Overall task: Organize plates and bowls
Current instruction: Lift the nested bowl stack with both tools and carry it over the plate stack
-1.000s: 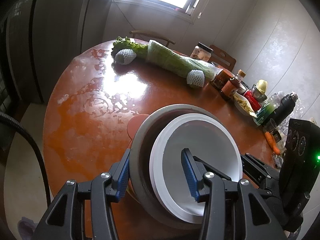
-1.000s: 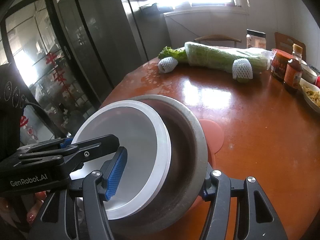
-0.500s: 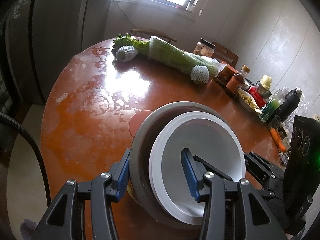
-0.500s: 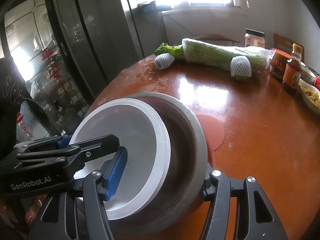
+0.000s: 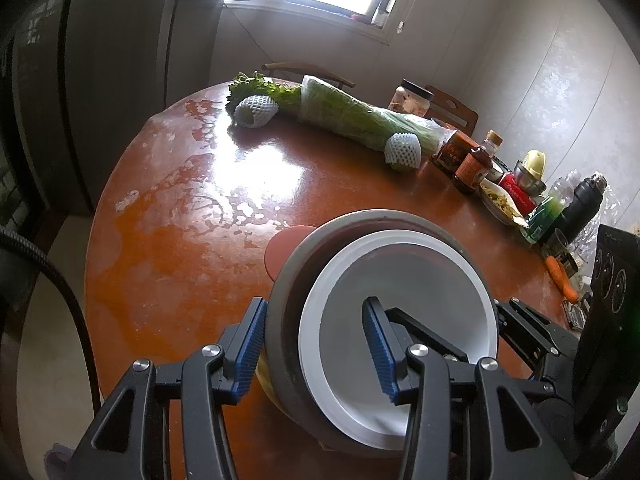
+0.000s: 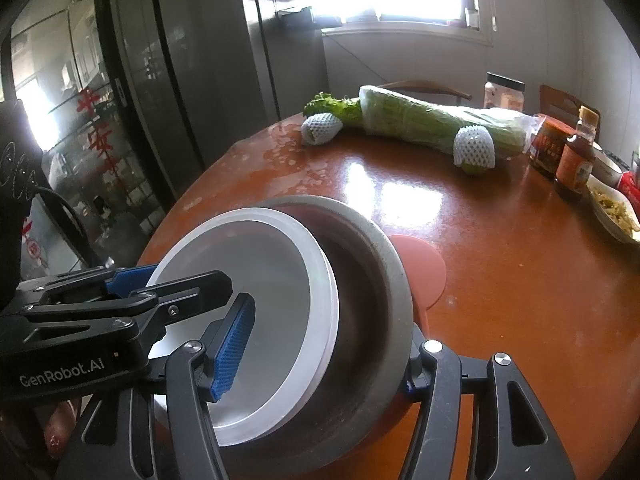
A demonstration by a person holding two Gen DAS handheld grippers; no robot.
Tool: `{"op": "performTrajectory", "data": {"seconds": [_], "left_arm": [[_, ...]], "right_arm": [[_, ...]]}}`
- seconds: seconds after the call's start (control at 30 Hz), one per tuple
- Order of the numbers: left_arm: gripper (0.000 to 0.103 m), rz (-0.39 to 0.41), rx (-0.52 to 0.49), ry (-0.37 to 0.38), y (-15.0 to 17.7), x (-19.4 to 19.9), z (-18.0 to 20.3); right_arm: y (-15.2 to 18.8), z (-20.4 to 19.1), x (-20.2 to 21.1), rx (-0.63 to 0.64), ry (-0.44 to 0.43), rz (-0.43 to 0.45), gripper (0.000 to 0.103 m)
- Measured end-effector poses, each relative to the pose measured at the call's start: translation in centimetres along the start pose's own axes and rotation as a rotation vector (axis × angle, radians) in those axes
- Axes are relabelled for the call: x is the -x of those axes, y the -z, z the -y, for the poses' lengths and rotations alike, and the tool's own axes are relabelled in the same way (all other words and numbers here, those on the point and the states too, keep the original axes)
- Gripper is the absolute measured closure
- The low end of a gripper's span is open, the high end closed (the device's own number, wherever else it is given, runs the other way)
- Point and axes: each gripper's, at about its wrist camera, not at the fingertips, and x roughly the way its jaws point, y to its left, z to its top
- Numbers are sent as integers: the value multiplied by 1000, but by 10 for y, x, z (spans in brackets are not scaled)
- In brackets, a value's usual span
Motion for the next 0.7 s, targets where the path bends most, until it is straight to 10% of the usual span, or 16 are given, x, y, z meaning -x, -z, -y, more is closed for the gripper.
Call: {"op": "performTrajectory", "data": {"seconds": [0.7], "left_arm": [[54, 11, -16, -14, 1, 2, 7]], "right_arm": [[3, -4, 10, 54, 64, 36, 37]]}}
